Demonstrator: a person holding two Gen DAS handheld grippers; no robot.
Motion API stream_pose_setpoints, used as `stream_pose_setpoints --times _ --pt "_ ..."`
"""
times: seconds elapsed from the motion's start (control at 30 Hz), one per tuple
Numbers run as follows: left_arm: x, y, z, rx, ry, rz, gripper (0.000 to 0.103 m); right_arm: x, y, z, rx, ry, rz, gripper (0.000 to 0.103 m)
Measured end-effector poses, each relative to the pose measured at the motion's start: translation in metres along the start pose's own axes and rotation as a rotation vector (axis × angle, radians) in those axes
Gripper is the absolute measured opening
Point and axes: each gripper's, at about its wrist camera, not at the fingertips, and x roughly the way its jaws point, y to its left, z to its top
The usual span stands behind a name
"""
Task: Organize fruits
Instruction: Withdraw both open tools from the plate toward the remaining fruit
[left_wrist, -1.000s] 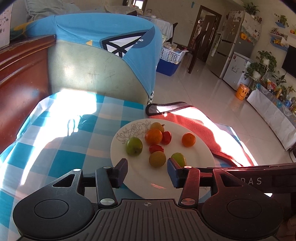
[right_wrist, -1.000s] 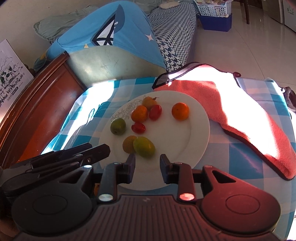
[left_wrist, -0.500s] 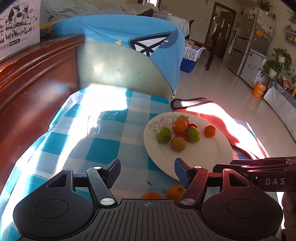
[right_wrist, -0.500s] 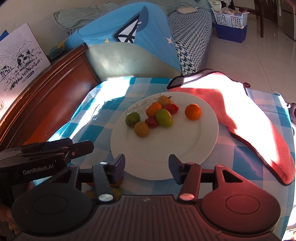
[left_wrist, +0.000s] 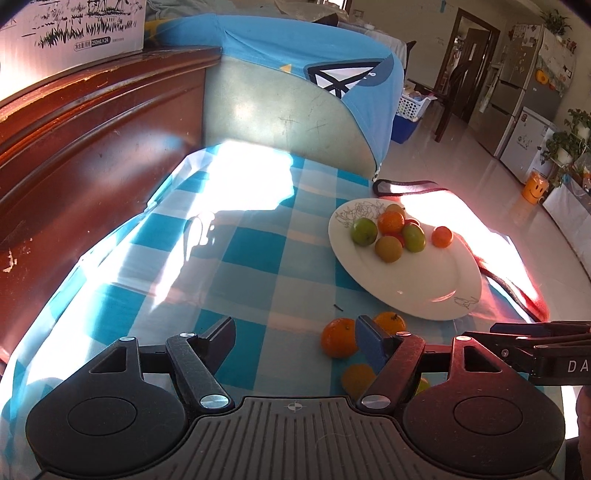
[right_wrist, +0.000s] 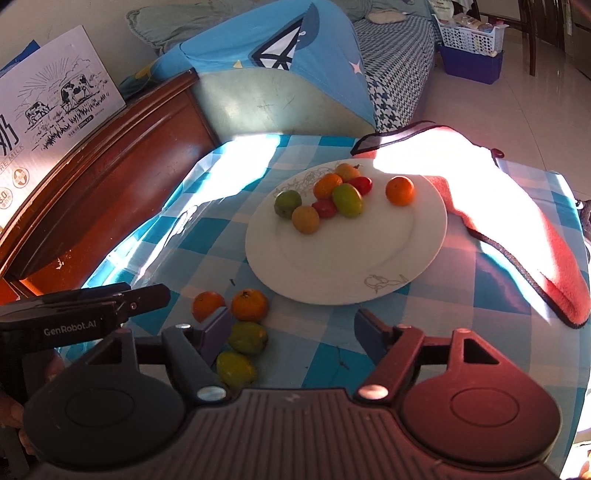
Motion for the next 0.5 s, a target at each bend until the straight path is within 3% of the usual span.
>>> stream_pose_setpoints --times 0.5 --pt "-0.016 0.006 -0.028 0.017 0.019 0.029 0.078 -0.008 0.036 -0.05 -0.054 0.049 0.036 0.074"
